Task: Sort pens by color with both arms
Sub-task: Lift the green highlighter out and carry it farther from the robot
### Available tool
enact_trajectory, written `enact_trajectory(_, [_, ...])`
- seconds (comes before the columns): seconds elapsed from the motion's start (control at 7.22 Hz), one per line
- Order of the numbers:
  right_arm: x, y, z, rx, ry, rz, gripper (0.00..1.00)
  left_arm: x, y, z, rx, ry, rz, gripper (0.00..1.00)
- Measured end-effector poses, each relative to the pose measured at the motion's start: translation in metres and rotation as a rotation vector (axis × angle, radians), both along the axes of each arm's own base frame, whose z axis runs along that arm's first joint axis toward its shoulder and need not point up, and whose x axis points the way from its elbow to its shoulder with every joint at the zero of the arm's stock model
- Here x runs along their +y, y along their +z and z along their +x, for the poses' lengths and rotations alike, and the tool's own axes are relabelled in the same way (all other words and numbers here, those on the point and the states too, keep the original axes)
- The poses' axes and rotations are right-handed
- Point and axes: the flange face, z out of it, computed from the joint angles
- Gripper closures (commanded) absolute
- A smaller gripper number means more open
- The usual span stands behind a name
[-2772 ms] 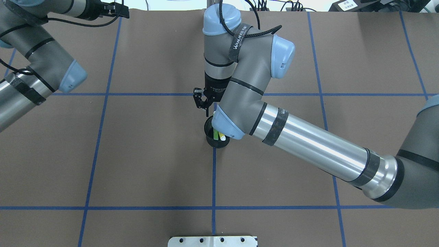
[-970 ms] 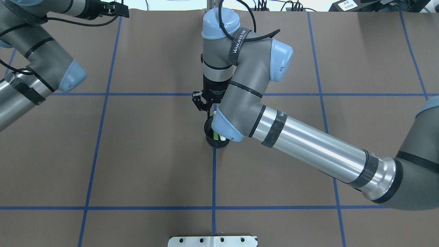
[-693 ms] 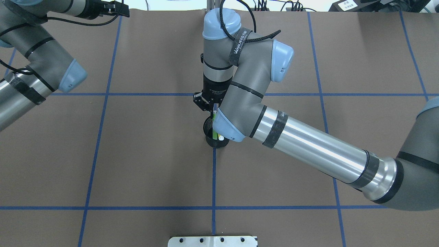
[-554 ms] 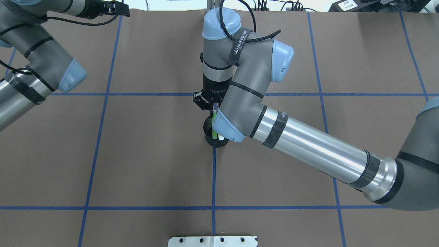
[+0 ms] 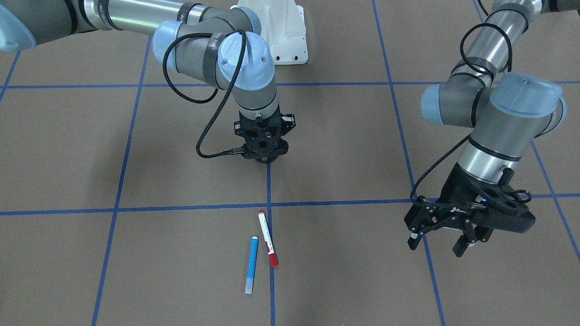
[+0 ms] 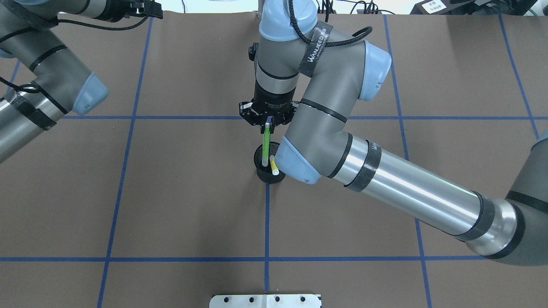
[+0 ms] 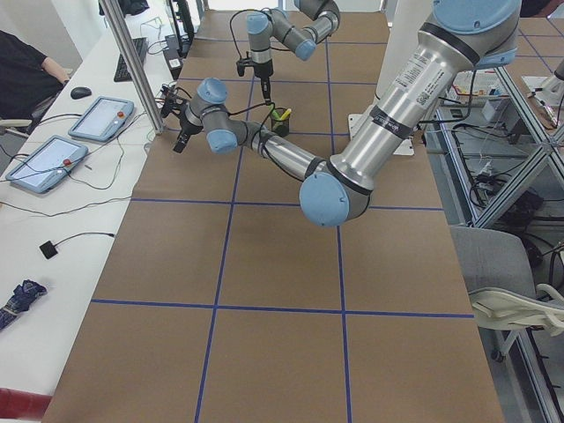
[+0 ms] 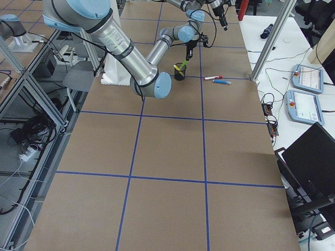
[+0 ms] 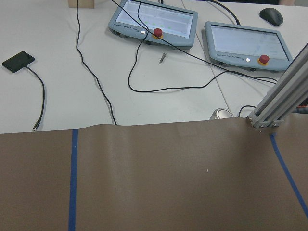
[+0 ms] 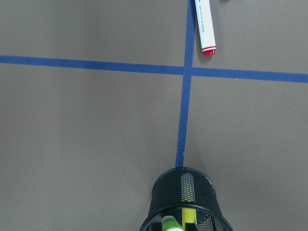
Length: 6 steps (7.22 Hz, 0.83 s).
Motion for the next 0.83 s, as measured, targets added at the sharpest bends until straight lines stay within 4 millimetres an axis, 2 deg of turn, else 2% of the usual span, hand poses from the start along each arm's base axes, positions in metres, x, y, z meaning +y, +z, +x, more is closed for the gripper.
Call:
enact_trajectory(0.28, [0.006, -0.029, 0.05, -0.04, 0.102, 0.124, 1.0, 0.003, -0.006, -0.002, 0.018, -0.008, -0.001, 0.0])
enact_trajectory(0.42, [0.009, -0.041, 0.063, -0.047, 0.149, 0.177, 1.0, 0.005, -0.007, -0.003, 0.023, -0.01, -0.003, 0.0])
enact_trajectory(0.55, [0.009, -0.048, 0.07, -0.031, 0.213, 0.237, 1.0, 0.008, -0.005, -0.005, 0.026, -0.011, -0.003, 0.0])
enact_trajectory(0.83, [0.005, -0.055, 0.073, -0.004, 0.326, 0.339, 1.0, 0.009, -0.004, -0.008, 0.026, -0.014, -0.003, 0.0])
